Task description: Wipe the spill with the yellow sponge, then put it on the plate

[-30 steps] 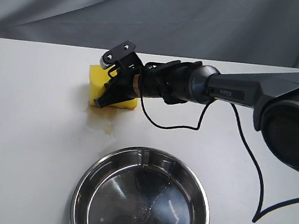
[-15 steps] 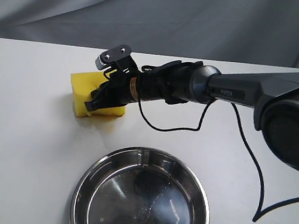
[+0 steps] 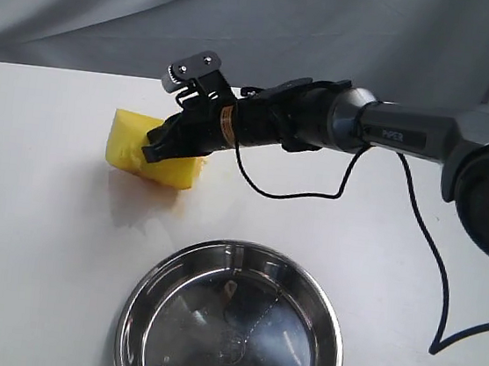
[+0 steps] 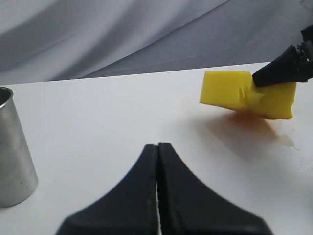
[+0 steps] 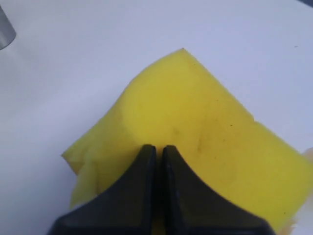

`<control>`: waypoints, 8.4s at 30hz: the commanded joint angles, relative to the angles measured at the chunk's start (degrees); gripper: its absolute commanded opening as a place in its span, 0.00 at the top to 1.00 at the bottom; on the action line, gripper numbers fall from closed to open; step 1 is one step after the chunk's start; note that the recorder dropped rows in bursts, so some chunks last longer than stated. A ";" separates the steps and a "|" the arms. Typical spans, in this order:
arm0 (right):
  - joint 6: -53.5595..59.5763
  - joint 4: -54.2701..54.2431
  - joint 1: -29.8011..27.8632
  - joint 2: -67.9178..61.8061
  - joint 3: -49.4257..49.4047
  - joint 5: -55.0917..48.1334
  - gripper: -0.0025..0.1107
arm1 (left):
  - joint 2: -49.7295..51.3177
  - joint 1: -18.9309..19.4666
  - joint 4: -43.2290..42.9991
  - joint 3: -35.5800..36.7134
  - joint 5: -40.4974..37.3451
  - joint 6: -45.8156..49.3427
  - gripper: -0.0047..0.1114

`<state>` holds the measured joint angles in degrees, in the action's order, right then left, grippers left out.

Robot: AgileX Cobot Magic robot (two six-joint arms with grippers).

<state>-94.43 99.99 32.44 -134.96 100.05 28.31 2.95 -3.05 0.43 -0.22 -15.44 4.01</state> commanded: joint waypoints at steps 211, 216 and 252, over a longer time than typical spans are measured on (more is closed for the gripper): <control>-21.02 -0.04 -6.66 -6.80 -0.28 2.51 0.97 | -0.25 -0.28 0.44 0.22 0.14 -0.07 0.96; -21.02 -0.04 -6.66 -6.80 -0.28 2.18 0.97 | -0.25 -0.28 0.44 0.22 0.14 -0.07 0.96; -4.93 -0.04 -6.66 0.19 -0.28 15.88 0.44 | -0.25 -0.28 0.44 0.22 0.14 -0.07 0.96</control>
<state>-100.38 99.73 25.77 -136.81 100.14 44.93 2.95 -3.05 0.43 -0.22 -15.44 4.01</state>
